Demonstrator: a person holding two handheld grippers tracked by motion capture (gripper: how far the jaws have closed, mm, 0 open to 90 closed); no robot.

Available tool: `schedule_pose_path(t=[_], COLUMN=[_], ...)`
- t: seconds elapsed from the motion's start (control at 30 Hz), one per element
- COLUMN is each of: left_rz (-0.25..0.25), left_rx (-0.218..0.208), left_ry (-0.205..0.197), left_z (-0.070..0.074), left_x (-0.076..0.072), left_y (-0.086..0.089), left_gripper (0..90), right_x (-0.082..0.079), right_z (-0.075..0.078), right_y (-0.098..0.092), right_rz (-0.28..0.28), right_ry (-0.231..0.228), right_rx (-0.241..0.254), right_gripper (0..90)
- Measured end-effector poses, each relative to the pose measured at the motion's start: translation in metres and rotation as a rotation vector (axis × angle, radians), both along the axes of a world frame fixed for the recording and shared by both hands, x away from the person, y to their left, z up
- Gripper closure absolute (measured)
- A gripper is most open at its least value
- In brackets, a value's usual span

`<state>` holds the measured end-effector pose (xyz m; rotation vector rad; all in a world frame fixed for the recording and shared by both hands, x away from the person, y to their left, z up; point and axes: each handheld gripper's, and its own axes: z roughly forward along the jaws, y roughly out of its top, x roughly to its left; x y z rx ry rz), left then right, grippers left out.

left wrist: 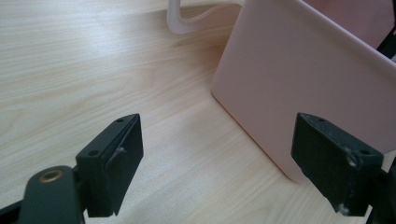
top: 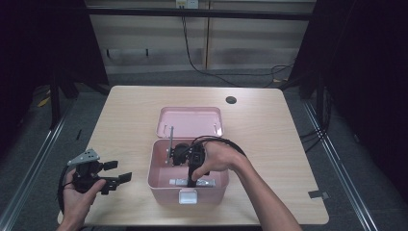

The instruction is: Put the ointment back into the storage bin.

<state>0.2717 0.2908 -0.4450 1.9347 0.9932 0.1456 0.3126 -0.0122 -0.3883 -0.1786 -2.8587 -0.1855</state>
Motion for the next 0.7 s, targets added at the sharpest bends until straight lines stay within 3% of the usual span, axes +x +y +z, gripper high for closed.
schedule_pose_path(t=[0.07, 0.1, 0.17, 0.4, 0.43, 0.53, 0.7], left_rz=[0.0, 0.0, 0.0, 0.0, 0.0, -0.001, 0.0], left_rx=[-0.002, -0.004, -0.005, -0.006, -0.006, -0.006, -0.006], left_ry=[-0.001, 0.0, 0.0, 0.0, 0.0, -0.001, -0.001], left_z=[0.0, 0.0, 0.0, 0.0, 0.0, 0.0, 0.0], left_x=[0.0, 0.0, 0.0, 0.0, 0.0, 0.0, 0.0], left_y=[0.0, 0.0, 0.0, 0.0, 0.0, 0.001, 0.0], left_gripper=[16.9, 16.9, 16.9, 16.9, 16.9, 16.9, 16.9], right_x=[0.0, 0.0, 0.001, 0.002, 0.001, 0.002, 0.003], right_z=[-0.003, -0.006, -0.008, -0.017, -0.02, -0.021, -0.025], right_y=[0.002, 0.003, 0.005, 0.009, 0.009, 0.011, 0.012], right_rz=[0.003, 0.003, 0.002, 0.014, 0.005, 0.019, 0.018], right_ry=[0.005, 0.012, 0.014, 0.02, 0.021, 0.027, 0.029], right_rx=[-0.017, 0.004, -0.016, -0.011, 0.011, -0.011, -0.009], right_gripper=[71.6, 71.6, 71.6, 71.6, 71.6, 71.6, 71.6])
